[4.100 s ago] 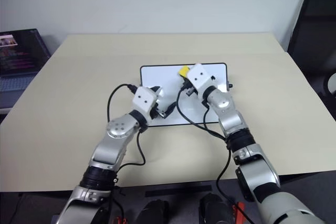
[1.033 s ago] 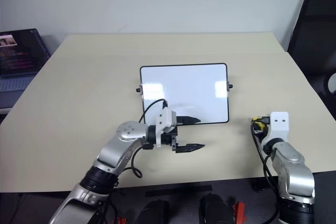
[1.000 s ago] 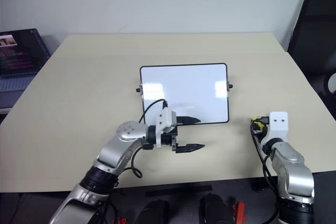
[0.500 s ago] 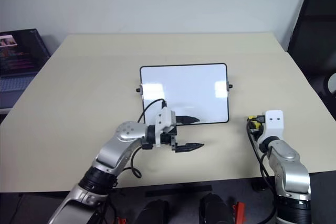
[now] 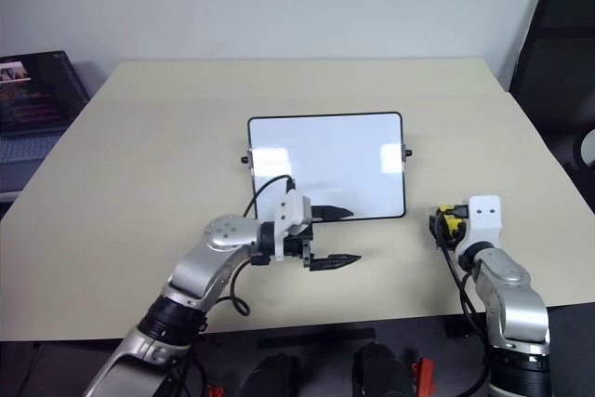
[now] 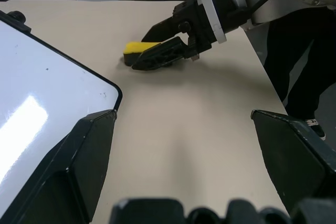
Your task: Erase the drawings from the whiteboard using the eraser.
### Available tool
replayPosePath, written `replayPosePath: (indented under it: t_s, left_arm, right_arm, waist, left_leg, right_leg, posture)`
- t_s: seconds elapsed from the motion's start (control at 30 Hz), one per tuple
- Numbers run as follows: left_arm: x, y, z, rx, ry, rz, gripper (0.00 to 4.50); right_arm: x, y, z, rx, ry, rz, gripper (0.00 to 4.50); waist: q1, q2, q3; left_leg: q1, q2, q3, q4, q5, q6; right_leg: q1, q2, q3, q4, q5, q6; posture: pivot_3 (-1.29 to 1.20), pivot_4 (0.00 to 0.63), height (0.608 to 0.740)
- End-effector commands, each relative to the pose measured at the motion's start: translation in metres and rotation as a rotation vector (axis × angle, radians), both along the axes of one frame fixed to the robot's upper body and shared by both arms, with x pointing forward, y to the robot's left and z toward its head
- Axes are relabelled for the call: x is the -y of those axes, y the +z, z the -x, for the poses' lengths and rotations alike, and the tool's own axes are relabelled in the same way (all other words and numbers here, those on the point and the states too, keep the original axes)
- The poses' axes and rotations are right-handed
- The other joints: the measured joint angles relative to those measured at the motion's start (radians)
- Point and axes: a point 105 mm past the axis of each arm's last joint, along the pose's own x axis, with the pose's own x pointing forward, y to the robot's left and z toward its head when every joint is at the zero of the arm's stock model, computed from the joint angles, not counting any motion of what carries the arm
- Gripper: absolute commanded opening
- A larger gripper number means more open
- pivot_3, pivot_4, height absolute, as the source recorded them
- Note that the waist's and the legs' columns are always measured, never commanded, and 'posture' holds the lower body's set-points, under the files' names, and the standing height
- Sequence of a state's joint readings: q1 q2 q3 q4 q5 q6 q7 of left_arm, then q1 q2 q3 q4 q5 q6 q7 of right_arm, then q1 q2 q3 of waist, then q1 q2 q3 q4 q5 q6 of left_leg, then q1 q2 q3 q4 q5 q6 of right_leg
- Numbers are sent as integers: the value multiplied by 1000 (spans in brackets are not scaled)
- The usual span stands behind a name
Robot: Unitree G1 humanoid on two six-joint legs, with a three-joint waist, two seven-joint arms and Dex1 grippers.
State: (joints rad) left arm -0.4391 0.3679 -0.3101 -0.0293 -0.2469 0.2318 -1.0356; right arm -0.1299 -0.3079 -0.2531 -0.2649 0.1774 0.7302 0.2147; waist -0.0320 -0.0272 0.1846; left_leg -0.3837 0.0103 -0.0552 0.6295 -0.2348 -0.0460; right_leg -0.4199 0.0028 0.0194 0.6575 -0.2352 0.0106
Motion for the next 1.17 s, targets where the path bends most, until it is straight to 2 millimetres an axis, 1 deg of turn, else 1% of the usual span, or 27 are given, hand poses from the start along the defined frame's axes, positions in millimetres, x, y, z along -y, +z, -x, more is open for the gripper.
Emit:
replayPosePath:
  t_s: [0.03,0.1,0.2,0.27,0.33,0.37,0.43,0.5,0.57,0.67,0.7,0.73,0.8,0.87,0.93,1.03,1.17]
  left_arm:
    - [-6,11,-4,63,36,12,4500]
    - [-12,12,-10,78,99,17,4500]
    - [-26,14,-24,114,239,24,4500]
    - [-42,16,-35,143,387,40,4500]
    - [-57,16,-40,147,511,71,4500]
    - [-64,12,-39,142,578,81,4500]
    - [-77,4,-33,133,695,96,4500]
    - [-89,1,-23,136,791,113,4500]
    - [-105,-3,-14,183,907,95,4500]
    - [-130,-9,-2,228,1056,68,4500]
    - [-137,-11,1,234,1102,71,4500]
    - [-145,-12,4,237,1142,68,4500]
    - [-157,-15,17,246,1220,66,4500]
    - [-163,-11,28,265,1256,61,4500]
    - [-166,-8,33,271,1268,53,4500]
    - [-165,-8,40,255,1270,33,4500]
    - [-164,-7,44,244,1282,21,4500]
  right_arm:
    - [0,22,-1,102,-12,31,4447]
    - [-2,30,1,141,-10,45,4447]
    - [-5,43,5,195,-13,65,4447]
    - [-6,49,12,227,-22,77,4447]
    - [-8,51,19,254,-30,94,4447]
    - [-7,49,25,262,-42,98,4447]
    - [-8,42,39,269,-63,102,4447]
    - [-13,35,52,278,-75,96,4447]
    - [-20,31,64,296,-82,88,4447]
    - [-33,28,75,314,-90,72,4447]
    - [-36,27,77,316,-91,67,4447]
    - [-40,26,79,318,-90,62,4447]
    - [-43,22,84,307,-81,52,4447]
    - [-44,19,85,298,-80,44,4447]
    - [-44,16,85,291,-78,44,4447]
    - [-44,11,85,272,-71,35,4447]
    - [-50,9,86,255,-43,26,4447]
  waist:
    - [0,0,0]
    - [0,0,0]
    - [0,0,0]
    - [0,0,0]
    - [0,0,0]
    - [1,0,0]
    - [1,0,0]
    - [2,0,0]
    - [2,0,0]
    - [1,1,0]
    - [1,1,0]
    - [1,1,0]
    - [1,1,0]
    - [2,0,-1]
    - [3,0,-1]
    - [4,0,-1]
    - [4,0,-1]
  left_leg:
    - [0,0,0,0,0,0]
    - [0,0,0,0,0,0]
    - [0,0,0,0,0,0]
    - [0,1,-1,0,0,0]
    - [0,1,-1,0,0,0]
    - [0,1,-1,0,0,0]
    - [0,1,-1,-1,0,0]
    - [-1,2,-1,-1,0,0]
    - [-1,3,-1,-1,0,0]
    - [1,4,-1,0,0,0]
    - [2,5,0,0,0,0]
    - [2,7,0,0,0,0]
    - [2,9,0,1,0,0]
    - [2,11,2,1,0,-1]
    - [0,12,2,0,0,-1]
    - [-1,13,1,-1,-1,-1]
    - [-1,13,2,-1,-2,-3]
  right_leg:
    - [0,0,0,0,0,0]
    - [0,0,0,0,0,0]
    - [0,0,0,0,0,0]
    - [0,0,0,0,0,0]
    - [0,0,0,0,0,0]
    - [0,0,0,0,0,0]
    - [0,0,0,-1,0,0]
    - [0,-2,0,-1,0,0]
    - [-1,-3,1,-1,-1,0]
    - [0,-6,1,0,-1,-1]
    - [0,-7,1,0,-4,-6]
    - [1,-7,1,0,-5,-7]
    - [1,-7,1,-1,-5,-7]
    - [1,-7,0,-3,-5,-8]
    - [1,-7,-1,-6,-5,-8]
    - [1,-6,-2,-9,-5,-8]
    - [1,-6,-2,-10,-5,-8]
  posture:
    - [0,150,740]
    - [0,150,740]
    - [0,150,740]
    - [0,150,740]
    - [0,150,740]
    - [0,150,740]
    - [0,150,740]
    - [0,150,740]
    - [0,150,740]
    - [0,150,740]
    - [0,150,740]
    - [0,150,740]
    - [0,150,740]
    - [0,150,740]
    - [0,150,740]
    - [0,150,740]
    - [0,150,740]
